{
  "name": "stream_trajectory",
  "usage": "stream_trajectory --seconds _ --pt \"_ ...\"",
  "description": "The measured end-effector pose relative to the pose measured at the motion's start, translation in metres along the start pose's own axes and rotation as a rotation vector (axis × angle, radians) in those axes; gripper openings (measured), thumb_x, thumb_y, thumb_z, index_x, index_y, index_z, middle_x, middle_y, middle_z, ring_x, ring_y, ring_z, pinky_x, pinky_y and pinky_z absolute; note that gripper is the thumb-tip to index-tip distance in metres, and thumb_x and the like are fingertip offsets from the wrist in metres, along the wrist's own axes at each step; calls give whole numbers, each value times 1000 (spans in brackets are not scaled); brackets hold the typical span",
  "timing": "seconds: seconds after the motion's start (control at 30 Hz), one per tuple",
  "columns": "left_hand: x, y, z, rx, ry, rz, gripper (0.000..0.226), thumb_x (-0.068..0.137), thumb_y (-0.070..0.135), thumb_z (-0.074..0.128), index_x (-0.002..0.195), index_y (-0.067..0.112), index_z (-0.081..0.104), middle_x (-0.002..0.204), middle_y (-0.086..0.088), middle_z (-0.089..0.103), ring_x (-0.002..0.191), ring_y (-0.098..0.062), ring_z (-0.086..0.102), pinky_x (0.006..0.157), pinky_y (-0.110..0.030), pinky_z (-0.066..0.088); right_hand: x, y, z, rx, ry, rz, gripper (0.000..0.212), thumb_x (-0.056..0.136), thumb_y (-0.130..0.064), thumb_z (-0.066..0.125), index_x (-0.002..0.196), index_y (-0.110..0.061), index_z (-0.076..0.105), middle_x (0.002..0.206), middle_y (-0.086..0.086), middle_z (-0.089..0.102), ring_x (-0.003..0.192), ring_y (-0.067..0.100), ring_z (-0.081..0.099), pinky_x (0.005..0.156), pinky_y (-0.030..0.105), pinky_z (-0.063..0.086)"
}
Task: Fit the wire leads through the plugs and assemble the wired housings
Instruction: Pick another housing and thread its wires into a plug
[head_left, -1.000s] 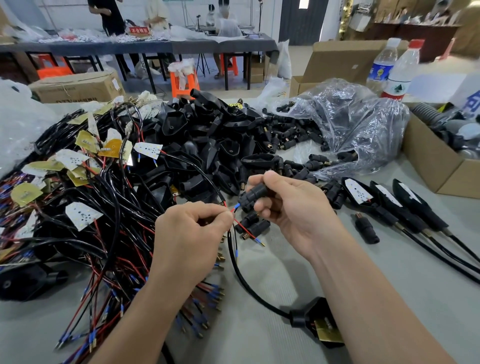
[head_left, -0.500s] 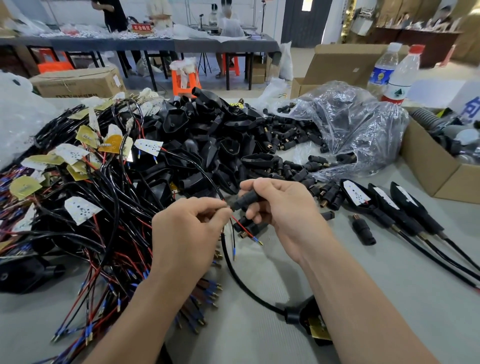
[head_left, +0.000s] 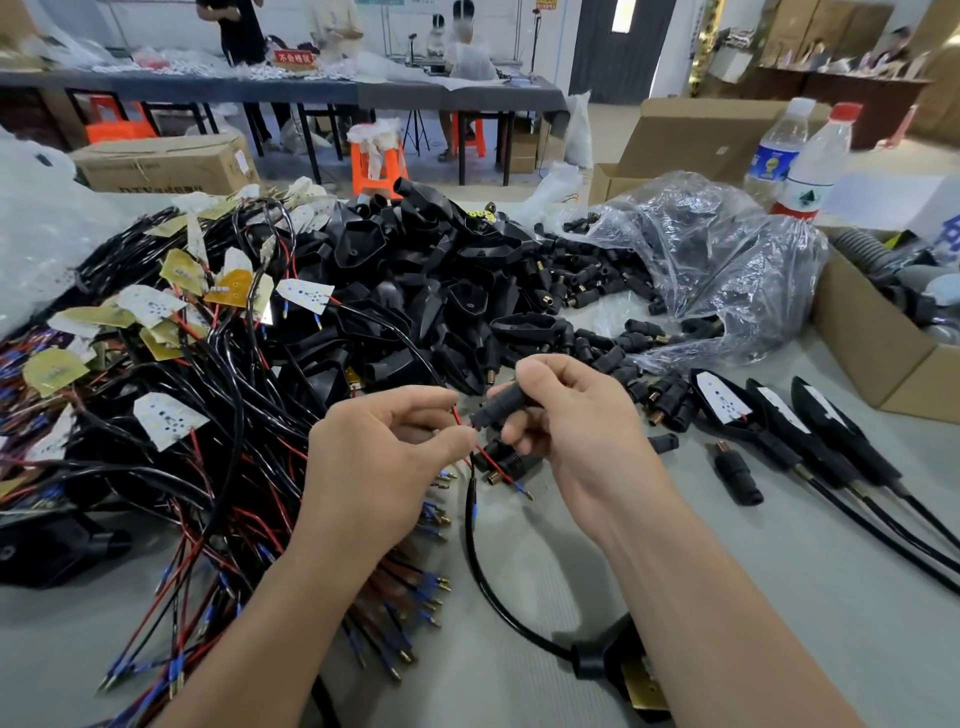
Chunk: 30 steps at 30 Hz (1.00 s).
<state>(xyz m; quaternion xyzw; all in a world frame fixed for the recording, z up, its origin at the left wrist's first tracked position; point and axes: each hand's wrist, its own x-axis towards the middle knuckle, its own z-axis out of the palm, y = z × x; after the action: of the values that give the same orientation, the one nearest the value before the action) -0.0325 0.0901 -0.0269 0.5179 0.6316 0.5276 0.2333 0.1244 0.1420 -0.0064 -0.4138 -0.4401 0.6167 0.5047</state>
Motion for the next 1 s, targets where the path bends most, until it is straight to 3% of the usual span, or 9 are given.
stream_trajectory --seconds 0.07,0.17,0.33,0.47,0.53,0.63,0.77,0.9,1.0 --pt "2 -2 -1 -9 -47 -10 14 81 33 85 85 45 80 72 15 75 63 1 67 58 -15 52 0 -2 -2 28 23 10 14 103 -9 55 91 -5 60 76 10 74 46 14 54 44 23 42" --pt "5 -6 -2 -8 -68 -57 15 89 38 77 81 50 80 69 2 74 59 -7 64 60 -34 55 1 -4 -3 73 -11 44 14 104 -11 55 94 -3 59 77 9 74 46 13 53 45 22 42" --pt "3 -7 -2 -38 -42 -46 12 87 40 79 78 47 80 67 8 75 58 -4 67 57 -16 53 0 -1 -2 26 -93 24 16 104 -13 56 98 0 63 73 6 73 50 13 57 49 22 46" --pt "3 -5 -2 -146 -74 -90 24 99 46 63 84 43 82 77 1 79 70 -16 75 65 -29 61 1 -2 -3 72 -81 18 17 102 -12 58 89 -5 67 79 9 75 53 14 60 51 23 48" --pt "4 -4 -2 -150 -118 -112 30 102 35 62 80 37 83 79 -1 79 70 -17 74 67 -33 60 1 -3 -4 116 -50 14 20 102 -11 59 84 -6 67 82 12 76 51 14 59 49 22 46" --pt "4 -2 -2 -67 -103 -68 28 95 22 71 72 35 81 68 -1 76 59 -13 67 61 -28 58 1 -2 -4 139 -26 11 22 101 -10 61 80 -8 66 85 14 76 50 14 58 49 22 46" --pt "-6 -2 2 147 -91 28 19 85 39 73 67 31 76 58 3 70 58 -24 66 58 -36 54 -3 3 4 55 -113 29 6 94 0 66 97 -6 66 92 16 70 56 11 56 55 22 46" --pt "-6 0 3 81 -86 -9 12 85 37 79 73 34 79 64 11 73 57 -2 68 55 -16 51 -4 1 3 85 -102 31 16 93 8 62 100 -6 65 94 13 75 58 12 55 56 22 47" --pt "-4 0 1 73 -120 -44 17 89 35 77 72 34 80 65 8 75 59 -12 72 58 -26 59 -4 -3 1 142 -41 20 17 93 8 63 94 -9 65 89 10 75 56 12 55 56 22 46"
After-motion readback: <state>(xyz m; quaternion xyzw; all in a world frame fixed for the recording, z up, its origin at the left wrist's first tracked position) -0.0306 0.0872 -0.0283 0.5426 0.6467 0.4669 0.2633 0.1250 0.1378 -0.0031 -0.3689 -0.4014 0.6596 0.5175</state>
